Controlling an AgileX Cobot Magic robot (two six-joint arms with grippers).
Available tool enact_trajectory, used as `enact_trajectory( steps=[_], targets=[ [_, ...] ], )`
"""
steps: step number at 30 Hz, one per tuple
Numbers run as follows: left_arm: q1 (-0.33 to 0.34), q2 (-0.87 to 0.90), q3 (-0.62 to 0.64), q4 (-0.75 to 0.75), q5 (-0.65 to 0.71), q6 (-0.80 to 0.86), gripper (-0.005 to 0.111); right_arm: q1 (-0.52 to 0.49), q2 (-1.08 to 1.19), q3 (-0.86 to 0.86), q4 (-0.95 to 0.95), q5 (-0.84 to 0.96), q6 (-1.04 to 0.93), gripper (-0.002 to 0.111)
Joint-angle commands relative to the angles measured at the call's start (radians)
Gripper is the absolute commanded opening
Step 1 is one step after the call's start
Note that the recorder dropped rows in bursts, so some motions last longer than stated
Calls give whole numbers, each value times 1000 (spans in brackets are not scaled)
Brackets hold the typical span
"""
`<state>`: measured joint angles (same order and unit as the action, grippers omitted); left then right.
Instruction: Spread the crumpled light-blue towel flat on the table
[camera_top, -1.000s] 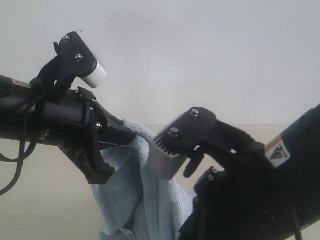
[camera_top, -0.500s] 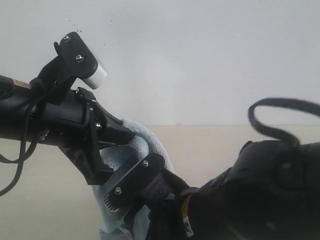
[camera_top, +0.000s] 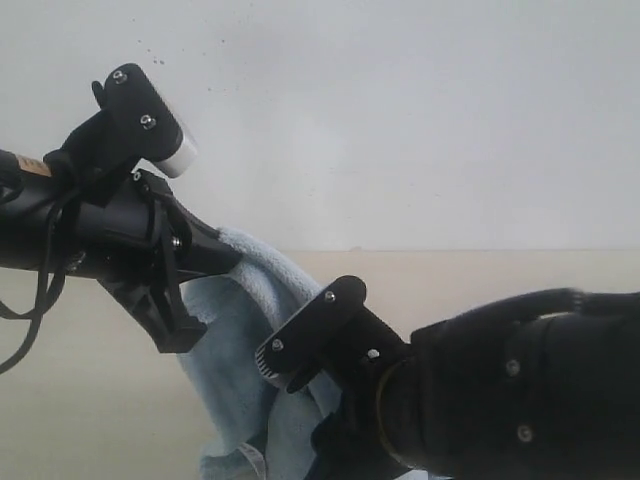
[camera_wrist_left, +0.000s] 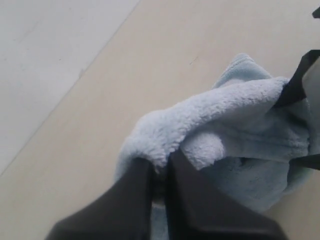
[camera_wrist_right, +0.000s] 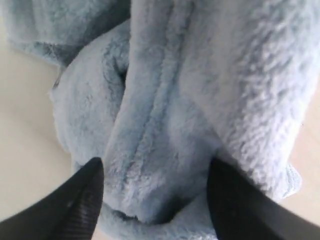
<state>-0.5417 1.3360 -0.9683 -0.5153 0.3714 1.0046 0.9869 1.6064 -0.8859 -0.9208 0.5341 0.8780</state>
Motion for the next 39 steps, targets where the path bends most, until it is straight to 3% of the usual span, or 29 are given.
enact_trajectory(
  steps=[1,7,11,18,23,28,32,35,39],
  targets=[
    [2,-1,2,1,24,-24,4,-1,62,1,-201,41,247,46],
    [2,-1,16,1,-6,-24,4,-1,89,1,-240,50,305,28],
    [2,-1,16,3,-6,-24,4,-1,89,1,-328,187,311,0],
    [2,-1,16,29,-25,-24,4,-1,78,1,-639,600,434,0],
    [2,-3,16,31,-59,-24,4,-1,-17,1,-690,540,499,0],
    [56,-48,16,35,-83,-106,4,-17,-199,1,-789,504,508,0],
    [104,-153,16,35,-96,-205,4,-90,-374,-1,-684,232,301,0],
    [118,-208,29,35,-82,-201,4,-177,-476,1,-467,29,49,0],
    [124,-219,105,54,-108,-178,4,-299,-507,1,-109,-7,-268,0]
  ],
)
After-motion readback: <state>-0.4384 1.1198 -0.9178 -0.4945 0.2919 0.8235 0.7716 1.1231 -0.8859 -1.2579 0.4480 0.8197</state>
